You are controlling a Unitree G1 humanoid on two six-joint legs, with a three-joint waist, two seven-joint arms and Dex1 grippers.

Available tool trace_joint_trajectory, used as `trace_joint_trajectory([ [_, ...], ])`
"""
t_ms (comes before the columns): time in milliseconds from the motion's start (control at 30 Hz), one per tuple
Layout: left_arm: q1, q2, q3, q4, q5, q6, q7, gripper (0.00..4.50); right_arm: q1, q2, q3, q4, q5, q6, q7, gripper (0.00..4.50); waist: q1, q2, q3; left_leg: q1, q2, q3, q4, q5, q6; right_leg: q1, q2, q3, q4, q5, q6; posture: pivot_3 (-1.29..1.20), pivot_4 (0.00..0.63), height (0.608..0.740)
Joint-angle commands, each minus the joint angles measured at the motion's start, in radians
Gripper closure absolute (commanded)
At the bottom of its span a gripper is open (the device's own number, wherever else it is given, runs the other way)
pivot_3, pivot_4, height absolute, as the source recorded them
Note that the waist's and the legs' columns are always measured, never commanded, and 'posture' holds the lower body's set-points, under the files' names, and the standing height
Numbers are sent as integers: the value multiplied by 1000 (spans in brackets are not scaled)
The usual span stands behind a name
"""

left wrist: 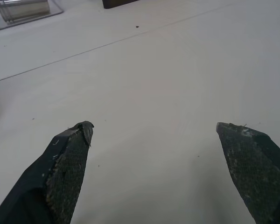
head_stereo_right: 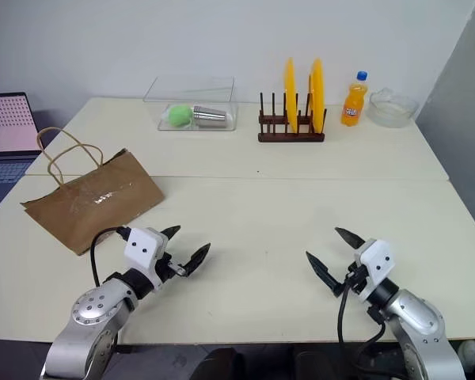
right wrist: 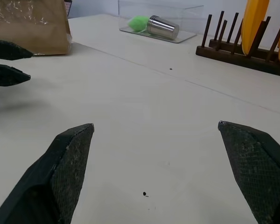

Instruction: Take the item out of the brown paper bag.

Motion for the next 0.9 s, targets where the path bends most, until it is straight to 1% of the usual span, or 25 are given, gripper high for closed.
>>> trace_joint_trajectory([
  [33, -1, -2, 14, -43, 15, -13, 26, 8, -17, -1, 3, -40, 7, 0, -7, 0, 0, 0, 0, 0, 0, 0, 0, 0, 0, 0, 0, 0, 0, 0, 0, 0, 150, 740],
  [133, 6, -6, 53, -55, 39, 1, 82, 8, -30, -3, 11, -41, 5, 7, -11, 0, 0, 0, 0, 0, 0, 0, 0, 0, 0, 0, 0, 0, 0, 0, 0, 0, 150, 740],
  [300, 31, -16, 89, -101, 46, 6, 125, 8, -64, -1, 38, -40, -6, 24, -16, 0, 0, 0, 0, 0, 0, 0, 0, 0, 0, 0, 0, 0, 0, 0, 0, 0, 150, 740],
  [467, 31, -21, 148, -175, 51, -16, 161, 8, -175, -14, 71, -53, 27, 79, 5, 0, -1, 0, 0, 0, 0, 0, 0, 0, 0, 0, 0, 0, 0, 0, 0, 0, 150, 740],
  [600, 40, -5, 238, -219, 11, 15, 156, 8, -304, -42, 88, -73, 110, 196, 46, 0, -2, 0, 0, 0, 0, 0, 0, 0, 0, 0, 0, 0, 0, 0, 0, 0, 150, 740],
  [667, 48, 21, 295, -220, -21, 36, 130, 8, -396, -75, 95, -79, 184, 286, 88, 0, -4, 0, 1, 0, 0, 0, 0, 0, 0, 0, 0, 0, 0, 0, 0, 0, 150, 740],
  [733, 46, 64, 361, -199, -79, 93, 91, 8, -481, -118, 95, -78, 290, 382, 156, 0, -3, 0, 1, 0, 0, 0, 0, 0, 0, 0, 0, -1, 0, 0, 0, 0, 150, 740],
  [833, 33, 116, 424, -166, -143, 156, 52, 8, -547, -159, 102, -73, 361, 449, 211, 0, 0, 0, 1, 0, 0, -2, 0, 0, 0, 0, 0, -2, 0, 0, 0, 0, 150, 740],
  [900, 10, 193, 518, -114, -203, 238, 12, 8, -623, -202, 115, -51, 420, 496, 304, 0, 1, 0, 2, -1, 0, -2, 0, 0, 0, 0, 0, -2, -1, 0, 0, 0, 150, 740],
])
